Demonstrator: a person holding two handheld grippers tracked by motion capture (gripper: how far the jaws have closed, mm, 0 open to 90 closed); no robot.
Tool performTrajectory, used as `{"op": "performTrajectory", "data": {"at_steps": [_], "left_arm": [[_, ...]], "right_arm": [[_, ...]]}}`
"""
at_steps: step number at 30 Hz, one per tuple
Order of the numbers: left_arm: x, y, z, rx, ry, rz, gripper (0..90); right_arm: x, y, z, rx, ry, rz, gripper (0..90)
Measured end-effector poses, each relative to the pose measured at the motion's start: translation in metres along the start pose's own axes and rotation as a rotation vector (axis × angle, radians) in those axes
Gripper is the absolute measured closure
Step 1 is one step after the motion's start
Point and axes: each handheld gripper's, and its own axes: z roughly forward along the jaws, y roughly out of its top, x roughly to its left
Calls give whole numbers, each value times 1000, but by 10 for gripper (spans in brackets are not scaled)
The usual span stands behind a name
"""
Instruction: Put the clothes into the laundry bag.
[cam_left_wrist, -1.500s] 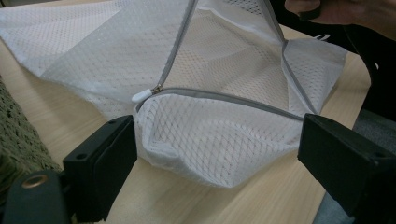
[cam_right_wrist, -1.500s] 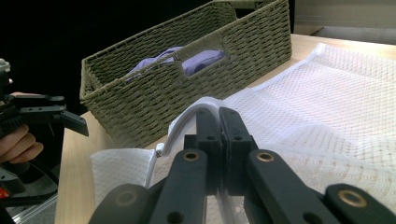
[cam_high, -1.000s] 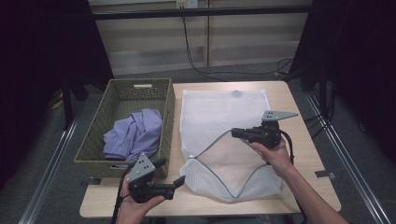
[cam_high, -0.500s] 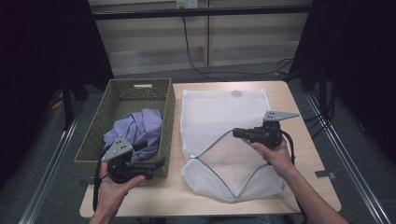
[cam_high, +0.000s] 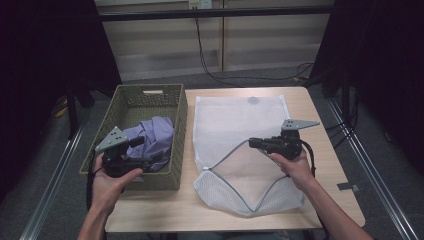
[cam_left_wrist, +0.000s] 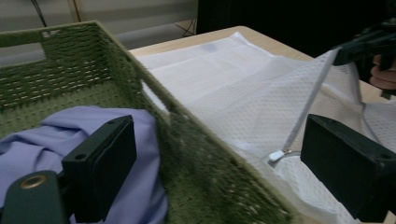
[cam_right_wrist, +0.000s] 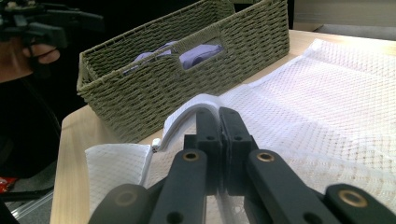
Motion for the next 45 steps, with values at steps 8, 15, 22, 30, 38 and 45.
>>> {"op": "performTrajectory", "data": {"at_steps": [8,15,22,30,38,45], "left_arm": [[38,5,11,51,39,-35,77],[56,9,25,110,54,-59,77],[75,7,45,157,75,-82,76],[87,2,65,239,105,-54,54],[99,-8,80,326,126,-82,54],[106,-17,96,407,124,-88,37]], "right_arm": [[-2,-1,2,2,3,3,881],[-2,-1,4,6,2,3,881],[-2,-1,5,14,3,-1,881],[-3,-2,8,21,7,0,882],[-4,-4,8,23,4,3,881],[-4,-5,8,27,1,7,881]]}}
